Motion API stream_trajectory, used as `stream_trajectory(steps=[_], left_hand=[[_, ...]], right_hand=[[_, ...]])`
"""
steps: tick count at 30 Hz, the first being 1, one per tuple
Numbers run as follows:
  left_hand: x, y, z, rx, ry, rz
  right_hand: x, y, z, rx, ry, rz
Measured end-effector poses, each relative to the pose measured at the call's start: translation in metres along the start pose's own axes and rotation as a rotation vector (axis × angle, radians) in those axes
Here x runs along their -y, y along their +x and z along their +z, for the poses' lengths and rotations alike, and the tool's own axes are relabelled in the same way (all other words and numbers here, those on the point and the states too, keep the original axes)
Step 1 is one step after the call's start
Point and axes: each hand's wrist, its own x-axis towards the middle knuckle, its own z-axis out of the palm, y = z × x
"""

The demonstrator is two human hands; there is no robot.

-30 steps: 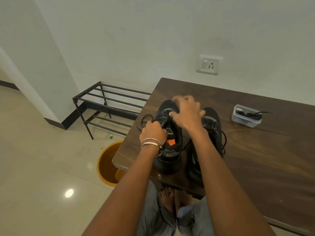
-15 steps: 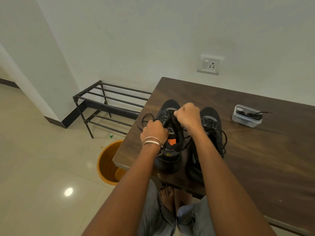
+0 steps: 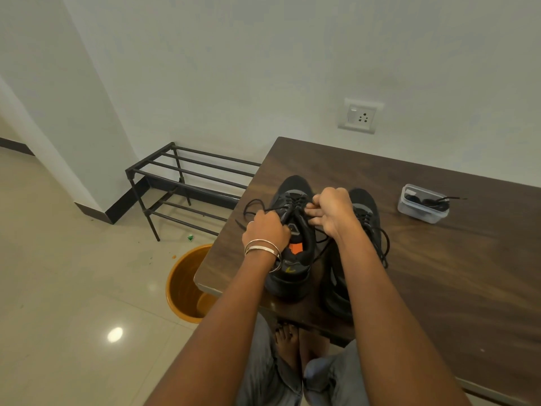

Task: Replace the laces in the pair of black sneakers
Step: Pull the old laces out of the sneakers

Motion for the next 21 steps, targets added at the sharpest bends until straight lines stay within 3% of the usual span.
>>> stream_trajectory(steps=[3, 6, 8, 11, 13, 17, 21], left_hand=[[0.001, 0.0, 0.0, -0.001, -0.003, -0.004], [0.001, 0.001, 0.0, -0.005, 0.009, 0.012], [0.003, 0.003, 0.0, 0.003, 0.018, 0.014], [0.006, 0.002, -0.002, -0.067, 0.002, 0.01], [0.005, -0.002, -0.006, -0.212, -0.07, 0.034], [-0.002, 0.004, -0.007, -0.515, -0.303, 0.202], [-0.006, 0.021, 0.001, -0.318, -0.259, 0.354]], right_hand=[[0.002, 0.007, -0.013, -0.031, 0.044, 0.006], [0.0, 0.013, -0.019, -0.253, -0.255, -0.145], [0.001, 0.017, -0.02, -0.282, -0.347, -0.232], [0.005, 0.016, -0.021, -0.199, -0.557, -0.365], [0.009, 0.01, -0.02, -0.134, -0.715, -0.44], [0.012, -0.007, -0.012, 0.18, -0.87, -0.328], [-0.001, -0.018, -0.005, 0.237, -1.203, -0.334]])
